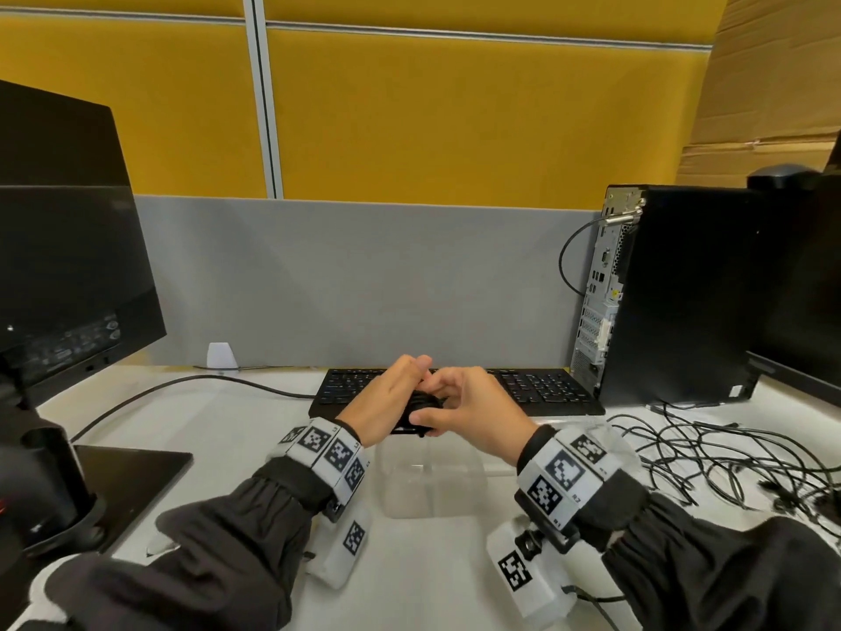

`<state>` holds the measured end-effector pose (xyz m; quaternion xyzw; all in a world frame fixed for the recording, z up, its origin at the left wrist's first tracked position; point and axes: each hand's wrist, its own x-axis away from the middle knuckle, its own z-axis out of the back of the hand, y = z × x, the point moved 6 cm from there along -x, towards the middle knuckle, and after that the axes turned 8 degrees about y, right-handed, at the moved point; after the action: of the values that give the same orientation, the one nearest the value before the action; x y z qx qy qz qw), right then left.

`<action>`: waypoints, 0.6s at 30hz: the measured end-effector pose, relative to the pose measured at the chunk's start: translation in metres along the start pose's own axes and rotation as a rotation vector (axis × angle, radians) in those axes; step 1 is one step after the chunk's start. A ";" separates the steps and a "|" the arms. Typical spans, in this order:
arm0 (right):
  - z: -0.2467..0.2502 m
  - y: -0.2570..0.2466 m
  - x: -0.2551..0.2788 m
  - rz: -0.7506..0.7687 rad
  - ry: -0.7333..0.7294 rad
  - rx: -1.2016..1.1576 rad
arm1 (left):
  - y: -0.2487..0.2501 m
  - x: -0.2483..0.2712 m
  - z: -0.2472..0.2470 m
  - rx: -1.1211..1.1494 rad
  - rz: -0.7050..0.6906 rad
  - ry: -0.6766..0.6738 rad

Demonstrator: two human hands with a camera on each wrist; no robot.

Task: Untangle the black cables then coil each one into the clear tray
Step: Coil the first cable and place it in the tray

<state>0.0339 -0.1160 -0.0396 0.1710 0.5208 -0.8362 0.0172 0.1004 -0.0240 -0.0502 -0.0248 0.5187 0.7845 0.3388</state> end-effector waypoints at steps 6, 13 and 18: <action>-0.007 0.016 0.008 -0.014 0.058 0.076 | -0.008 0.004 -0.009 -0.127 0.030 -0.156; -0.014 0.009 0.013 0.047 0.072 0.254 | -0.006 0.012 -0.005 -0.101 0.032 -0.168; -0.022 0.008 0.011 0.057 0.058 0.469 | -0.012 0.019 0.018 0.062 0.082 0.053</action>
<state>0.0314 -0.0986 -0.0588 0.2090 0.3074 -0.9282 -0.0144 0.0978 0.0036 -0.0586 -0.0139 0.5523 0.7803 0.2932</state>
